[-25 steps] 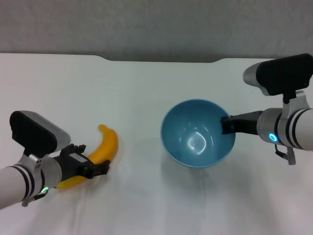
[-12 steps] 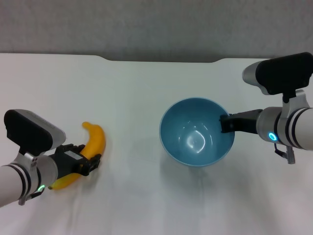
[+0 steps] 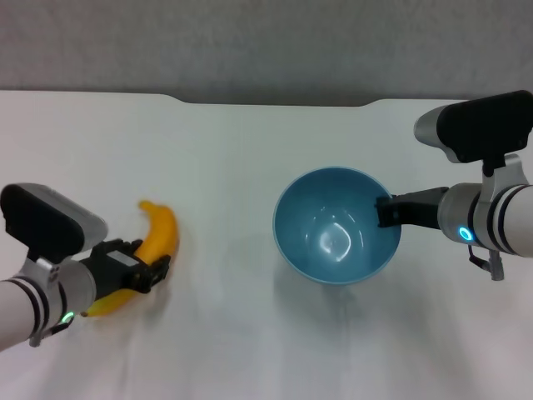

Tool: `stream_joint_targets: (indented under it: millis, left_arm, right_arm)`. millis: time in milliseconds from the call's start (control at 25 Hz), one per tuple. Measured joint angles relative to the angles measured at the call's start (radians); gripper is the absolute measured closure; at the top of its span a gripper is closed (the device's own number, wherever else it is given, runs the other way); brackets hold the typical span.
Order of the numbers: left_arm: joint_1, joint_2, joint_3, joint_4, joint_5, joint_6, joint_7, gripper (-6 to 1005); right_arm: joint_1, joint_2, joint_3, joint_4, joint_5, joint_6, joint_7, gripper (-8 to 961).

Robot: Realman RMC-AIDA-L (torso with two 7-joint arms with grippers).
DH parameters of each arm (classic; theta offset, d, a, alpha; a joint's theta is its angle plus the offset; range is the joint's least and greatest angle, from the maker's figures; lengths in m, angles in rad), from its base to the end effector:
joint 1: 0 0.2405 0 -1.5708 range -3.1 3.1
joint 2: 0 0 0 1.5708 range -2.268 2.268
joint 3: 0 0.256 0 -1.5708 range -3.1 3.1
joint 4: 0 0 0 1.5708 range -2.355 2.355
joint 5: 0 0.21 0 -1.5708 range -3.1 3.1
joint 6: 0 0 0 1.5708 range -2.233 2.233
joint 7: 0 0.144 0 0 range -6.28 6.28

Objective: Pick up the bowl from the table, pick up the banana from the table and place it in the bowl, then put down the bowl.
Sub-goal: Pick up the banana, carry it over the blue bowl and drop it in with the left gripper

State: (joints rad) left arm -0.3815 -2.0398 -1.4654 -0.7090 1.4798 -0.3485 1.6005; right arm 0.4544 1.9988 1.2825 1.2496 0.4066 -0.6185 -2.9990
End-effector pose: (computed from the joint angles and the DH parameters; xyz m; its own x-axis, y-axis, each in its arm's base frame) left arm -0.3135 0.3647 -0.0572 0.8316 0.4781 0.2826 0.5247 -0.5096 -0.6819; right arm 0.1947 0.3902 -0.0417 0.6790 -0.6222 -0.3897 -0.6898 -0.3590 -0.6287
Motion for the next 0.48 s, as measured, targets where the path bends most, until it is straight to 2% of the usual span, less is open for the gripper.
stream_joint_targets:
  millis: [240, 480]
  left_arm:
    - [0.166, 0.001, -0.012, -0.284, -0.001, 0.002, -0.002, 484]
    - [0.266, -0.001, 0.007, -0.508, -0.018, -0.033, -0.067, 484]
  right_arm:
    - [0.004, 0.001, -0.015, -0.008, 0.008, 0.001, 0.000, 911]
    - [0.028, 0.001, -0.047, -0.047, 0.056, 0.025, 0.001, 910]
